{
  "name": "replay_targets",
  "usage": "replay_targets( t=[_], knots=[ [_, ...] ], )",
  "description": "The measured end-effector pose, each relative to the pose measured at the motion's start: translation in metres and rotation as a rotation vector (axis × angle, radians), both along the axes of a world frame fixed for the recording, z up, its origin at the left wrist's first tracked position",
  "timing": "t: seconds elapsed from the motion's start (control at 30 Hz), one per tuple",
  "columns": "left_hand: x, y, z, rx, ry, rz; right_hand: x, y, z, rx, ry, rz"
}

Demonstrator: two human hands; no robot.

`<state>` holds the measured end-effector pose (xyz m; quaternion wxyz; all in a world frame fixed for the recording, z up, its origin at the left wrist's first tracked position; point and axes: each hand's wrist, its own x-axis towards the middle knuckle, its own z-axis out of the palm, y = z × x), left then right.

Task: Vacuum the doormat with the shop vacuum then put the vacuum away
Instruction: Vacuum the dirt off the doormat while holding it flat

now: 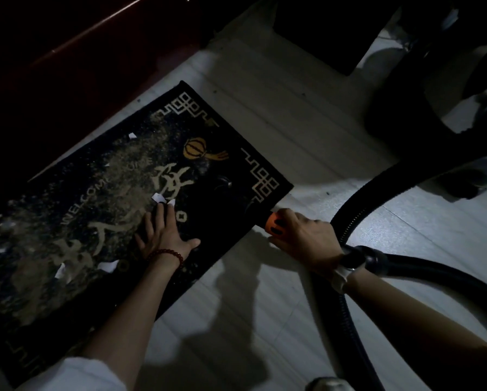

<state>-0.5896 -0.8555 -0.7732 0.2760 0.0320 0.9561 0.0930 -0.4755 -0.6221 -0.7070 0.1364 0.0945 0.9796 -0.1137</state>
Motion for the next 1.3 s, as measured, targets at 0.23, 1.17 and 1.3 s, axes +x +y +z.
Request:
replay_targets(
  t=[0.23, 1.17, 1.3],
  knots=[
    [0.01, 0.015, 0.016, 0.266, 0.043, 0.131, 0.035, 0.011, 0.024, -0.009, 0.341, -0.027],
    [0.169, 0.27, 0.121, 0.82, -0.47, -0.346, 0.231, 0.118, 0.085, -0.06, 0.507, -0.7],
    [0.141, 0.259, 0.119, 0.899, -0.331, -0.165, 0.231, 0.115, 0.083, -0.053, 0.651, -0.776]
  ],
)
